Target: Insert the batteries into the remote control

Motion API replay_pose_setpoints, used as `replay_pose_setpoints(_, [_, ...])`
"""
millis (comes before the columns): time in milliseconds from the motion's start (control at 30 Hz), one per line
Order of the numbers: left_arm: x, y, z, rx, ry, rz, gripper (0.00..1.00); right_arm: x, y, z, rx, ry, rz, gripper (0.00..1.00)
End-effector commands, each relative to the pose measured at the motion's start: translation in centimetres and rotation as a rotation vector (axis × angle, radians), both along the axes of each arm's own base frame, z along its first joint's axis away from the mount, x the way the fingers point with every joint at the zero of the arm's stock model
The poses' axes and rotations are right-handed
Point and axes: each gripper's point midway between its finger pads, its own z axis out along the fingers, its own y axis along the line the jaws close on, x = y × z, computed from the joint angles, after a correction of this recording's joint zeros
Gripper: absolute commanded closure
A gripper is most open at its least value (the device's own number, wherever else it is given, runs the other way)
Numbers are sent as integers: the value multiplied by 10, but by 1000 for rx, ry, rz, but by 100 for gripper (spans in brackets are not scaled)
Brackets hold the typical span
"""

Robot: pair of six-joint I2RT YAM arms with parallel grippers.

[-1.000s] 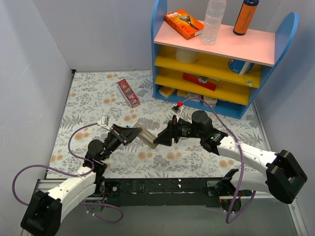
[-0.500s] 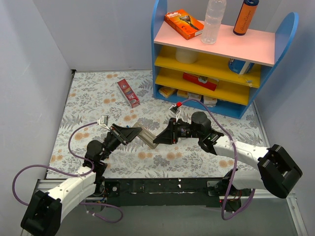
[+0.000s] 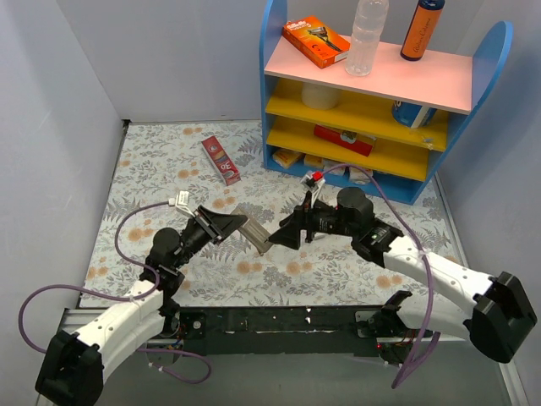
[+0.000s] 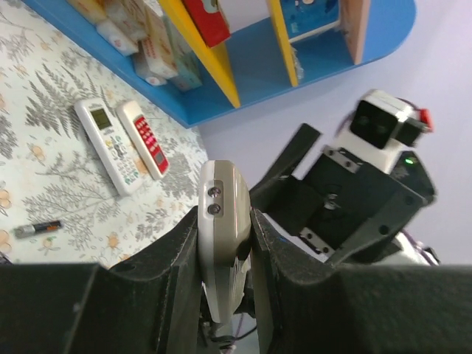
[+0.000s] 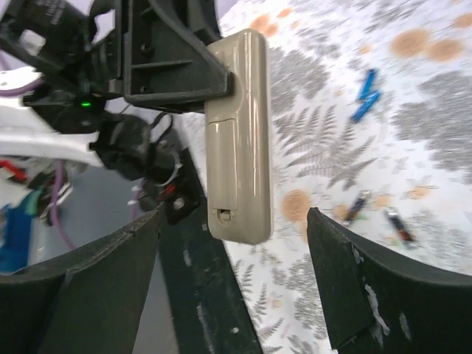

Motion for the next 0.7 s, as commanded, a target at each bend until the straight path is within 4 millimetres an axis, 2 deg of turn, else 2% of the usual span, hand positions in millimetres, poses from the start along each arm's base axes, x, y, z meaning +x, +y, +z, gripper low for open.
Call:
replay_pose_setpoints(0, [24,8,-16,258,48,90,100,35,-38,4,-189,-184,-221,11])
replay_pose_setpoints(33, [32,7,3,289,24,106,100,47,-49,1,-235,-209,-303,11])
replay_pose_setpoints(100, [42,12,-26,475,107,109,100,50,-68,-8,-318,-230,-357,11])
replay_pose_setpoints(133, [47,18,-34,541,144,128,100,57,-78,-13,-358,-241,-413,11])
replay_pose_setpoints(167, [62,17,-30,603,159,136,100,58,-83,-15,-377,-248,-428,11])
replay_pose_setpoints(200, [60,25,-48,711,224,127,100,60,-93,-18,-414,-258,-462,11])
replay_pose_setpoints(233, [67,33,-54,783,242,153,100,65,-101,-22,-444,-266,-504,11])
replay_pose_setpoints(267, [79,32,-40,819,229,160,100,66,-105,-24,-459,-272,-519,11])
replay_pose_setpoints(300, [79,47,-69,960,318,155,100,66,-110,-24,-471,-279,-531,11])
replay_pose_setpoints(400, [100,76,-83,1191,410,230,100,68,-121,-28,-507,-293,-569,11])
replay_pose_setpoints(433, [104,84,-86,1261,414,230,100,68,-125,-30,-519,-300,-580,11])
replay_pose_setpoints(500, [109,111,-94,1418,483,283,100,68,-130,-32,-530,-306,-592,11])
replay_pose_setpoints(567, [121,126,-105,1551,535,295,100,68,-135,-35,-551,-309,-601,11])
replay_pose_setpoints(600, [121,145,-108,1640,578,333,100,67,-137,-35,-553,-312,-608,11])
replay_pose_setpoints(667, [130,157,-118,1728,630,361,100,66,-141,-37,-569,-314,-611,11])
